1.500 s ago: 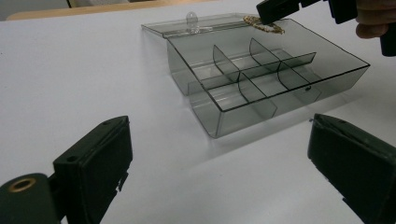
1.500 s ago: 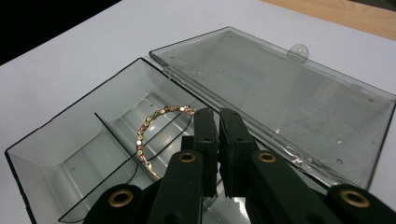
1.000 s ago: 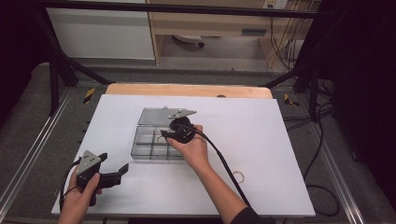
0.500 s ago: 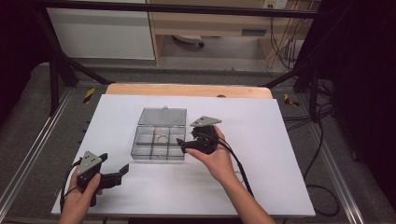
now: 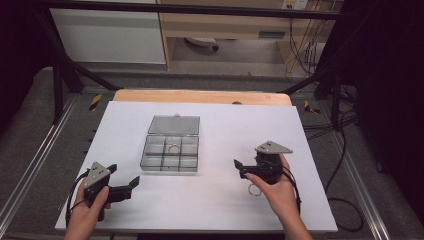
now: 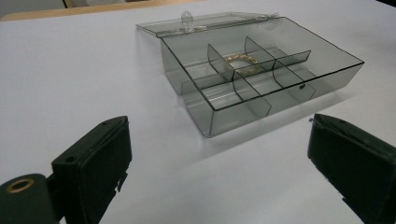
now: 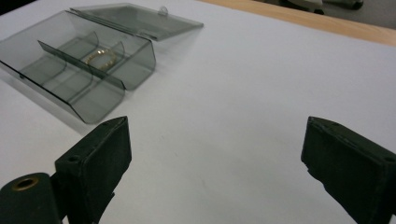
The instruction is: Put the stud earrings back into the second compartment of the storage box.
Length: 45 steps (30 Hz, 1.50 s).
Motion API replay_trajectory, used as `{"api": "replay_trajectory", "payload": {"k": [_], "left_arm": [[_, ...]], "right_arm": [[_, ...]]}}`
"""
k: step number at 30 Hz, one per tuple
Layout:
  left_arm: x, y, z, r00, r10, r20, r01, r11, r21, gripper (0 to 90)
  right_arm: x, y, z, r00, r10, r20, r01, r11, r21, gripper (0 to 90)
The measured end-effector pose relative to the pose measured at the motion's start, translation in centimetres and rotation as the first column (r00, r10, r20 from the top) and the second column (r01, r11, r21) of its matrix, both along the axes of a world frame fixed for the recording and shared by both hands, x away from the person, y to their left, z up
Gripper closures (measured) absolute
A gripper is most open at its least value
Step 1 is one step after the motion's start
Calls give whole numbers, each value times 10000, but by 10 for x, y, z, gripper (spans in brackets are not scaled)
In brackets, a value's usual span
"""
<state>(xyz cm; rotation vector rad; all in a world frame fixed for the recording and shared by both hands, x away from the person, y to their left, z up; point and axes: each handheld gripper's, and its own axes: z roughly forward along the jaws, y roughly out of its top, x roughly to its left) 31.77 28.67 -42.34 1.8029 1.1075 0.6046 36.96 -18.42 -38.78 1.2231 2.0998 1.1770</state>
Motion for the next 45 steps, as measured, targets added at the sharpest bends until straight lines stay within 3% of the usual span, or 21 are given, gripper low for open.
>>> {"api": "replay_trajectory", "payload": {"k": [5,11,19,24,27,31,37,45], "left_arm": [[0,0,0,10000,-34,-7,34,10000,-38,67],[0,-1,2,9998,-116,156,117,9999,-62,66],[-1,-1,1,9999,-99,139,98,9999,42,65],[0,-1,2,9998,-141,130,140,9999,98,66],[0,-1,2,9998,-151,146,150,9999,80,66],[0,-2,2,9997,-186,139,184,9998,91,66],[0,-3,1,9997,-228,91,227,9996,164,67],[0,-3,1,9997,-237,64,236,9996,158,67]], "right_arm": [[-17,-30,-1,9993,-377,-32,378,9990,221,75],[-30,-50,-7,9977,-617,-267,628,9971,419,59],[-40,-56,-24,9927,-488,-1102,538,9977,422,50],[-35,-57,-37,9865,-628,-1511,673,9974,243,89],[-33,-54,-46,9801,-380,-1947,429,9989,209,131],[-32,-47,-51,9780,-241,-2070,198,9995,-228,254],[-31,-43,-59,9742,57,-2257,-221,9973,-699,545],[-34,-36,-64,9831,280,-1810,-499,9918,-1173,803]]}}
